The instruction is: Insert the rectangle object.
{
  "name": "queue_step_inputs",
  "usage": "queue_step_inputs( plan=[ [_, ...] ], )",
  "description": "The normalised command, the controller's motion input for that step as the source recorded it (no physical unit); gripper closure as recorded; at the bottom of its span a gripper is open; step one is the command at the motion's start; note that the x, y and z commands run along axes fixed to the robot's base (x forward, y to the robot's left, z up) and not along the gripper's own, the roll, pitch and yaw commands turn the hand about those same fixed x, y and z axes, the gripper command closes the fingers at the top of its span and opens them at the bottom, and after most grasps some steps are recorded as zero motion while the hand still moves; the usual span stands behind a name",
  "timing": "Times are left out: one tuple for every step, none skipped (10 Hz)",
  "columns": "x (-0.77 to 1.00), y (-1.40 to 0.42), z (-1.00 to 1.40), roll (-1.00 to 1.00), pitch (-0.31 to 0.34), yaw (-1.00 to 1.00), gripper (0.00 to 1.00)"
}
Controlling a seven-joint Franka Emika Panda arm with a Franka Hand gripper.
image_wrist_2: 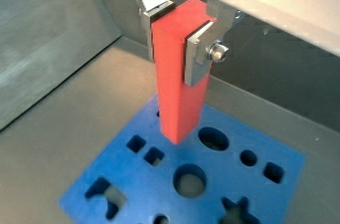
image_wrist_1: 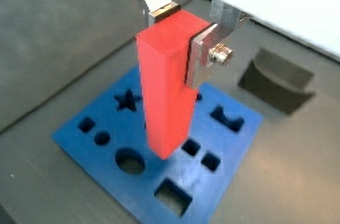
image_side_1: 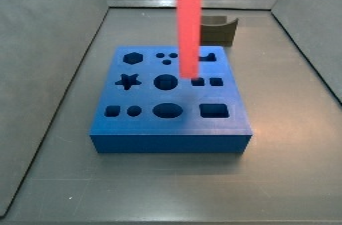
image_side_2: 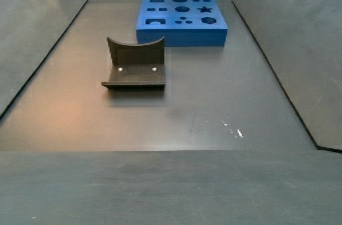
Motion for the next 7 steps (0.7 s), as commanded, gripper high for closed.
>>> queue_step_inputs(
  plan=[
    [0.23, -0.31, -0.28, 0.14, -0.003, -0.73, 1.0],
    [0.17, -0.26, -0.25, 0.15, 0.0, -0.78, 1.0],
    [0.02, -0.19, -0.22, 0.15, 0.0, -0.88, 1.0],
    [0.0, -0.13, -0.13, 0.14, 0.0, -0.95, 1.0],
    [0.0, -0.16, -0.03, 0.1, 0.0, -0.94, 1.0],
    [0.19, -0.23, 0.0, 0.03, 0.0, -0.81, 1.0],
    [0.31, -0.24, 0.0, 0.03, 0.0, -0.71, 1.0]
  ],
)
